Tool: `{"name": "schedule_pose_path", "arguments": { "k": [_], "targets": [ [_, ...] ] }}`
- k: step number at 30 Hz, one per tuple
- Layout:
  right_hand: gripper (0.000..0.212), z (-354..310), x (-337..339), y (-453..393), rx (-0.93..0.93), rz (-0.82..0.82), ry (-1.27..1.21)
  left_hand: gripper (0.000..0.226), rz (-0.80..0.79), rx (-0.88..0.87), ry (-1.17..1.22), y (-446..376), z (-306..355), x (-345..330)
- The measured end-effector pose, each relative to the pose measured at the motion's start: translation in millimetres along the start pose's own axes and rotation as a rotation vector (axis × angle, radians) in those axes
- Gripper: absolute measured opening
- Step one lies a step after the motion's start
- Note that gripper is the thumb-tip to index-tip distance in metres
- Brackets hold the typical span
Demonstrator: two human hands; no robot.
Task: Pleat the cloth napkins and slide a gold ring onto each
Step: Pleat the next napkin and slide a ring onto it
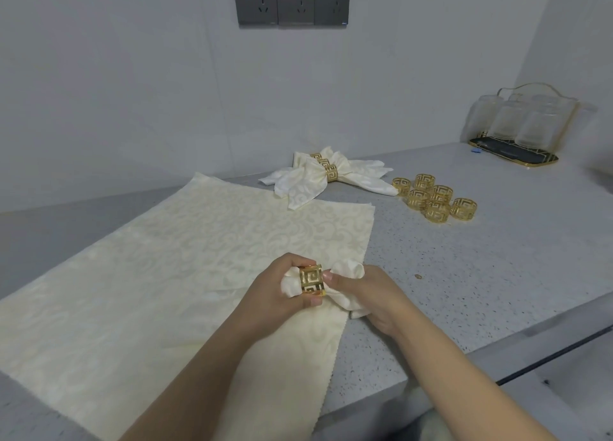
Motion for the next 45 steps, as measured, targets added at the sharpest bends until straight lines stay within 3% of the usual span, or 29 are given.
{"name": "schedule_pose_path", "arguments": {
  "k": [7,11,17,19,22,26,30,34,36,38,40,41,42,45],
  "targets": [
    [0.015,3,-4,-7,-0.038,0.049,0.049,0.045,0.031,-0.027,-0.041,0,0,2],
    [0.014,5,3,-9,-0.038,0.11,-0.045,0.045,0.052,-0.014,-0.162,-3,-4,18],
    [0.018,2,1,-7,0.014,0.136,0.063,0.045,0.02,-0.085,-0.317,-4,-13,23],
    [0.014,2,1,-4,0.098,0.182,0.127,0.056,0.035,-0.14,-0.409,-3,-12,24],
    [0.021,-1,3,0,0.367,0.299,0.284,0.081,0.07,-0.136,-0.551,3,-12,30],
    [0.029,-7,4,5,0.676,0.394,0.631,0.078,0.122,-0.081,-0.664,20,-13,37],
    [0.048,-8,7,9,0.64,0.295,0.509,0.057,0.26,-0.013,-0.658,29,-6,42],
    [0.023,-12,2,7,0.624,0.301,0.964,0.049,0.271,0.018,-0.732,30,2,44],
    [0.025,-18,-4,7,0.745,0.317,0.96,0.046,0.223,0.034,-0.755,28,2,43],
    [0.027,-23,-14,2,0.768,0.166,0.798,0.039,0.151,0.099,-0.718,27,4,45],
    [0.029,-25,-25,-5,0.676,-0.04,0.665,0.017,0.121,0.139,-0.624,26,7,52],
    [0.029,-25,-29,-9,0.621,-0.104,0.637,0.018,0.121,0.15,-0.554,25,9,56],
    [0.03,-26,-31,-12,0.58,-0.142,0.646,0.03,0.137,0.175,-0.487,24,8,61],
    [0.031,-31,-36,-13,0.585,-0.168,0.698,0.027,0.165,0.274,-0.376,26,4,74]
  ]
}}
Point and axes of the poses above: each hand's wrist, its own y-axis away from the middle knuckle, its own x-axis out of the back of the hand, z = x × y, the point moved 4 cm from there along -y, towards the middle knuckle, and after that the axes turned 10 degrees about z, right-handed, at the moved point
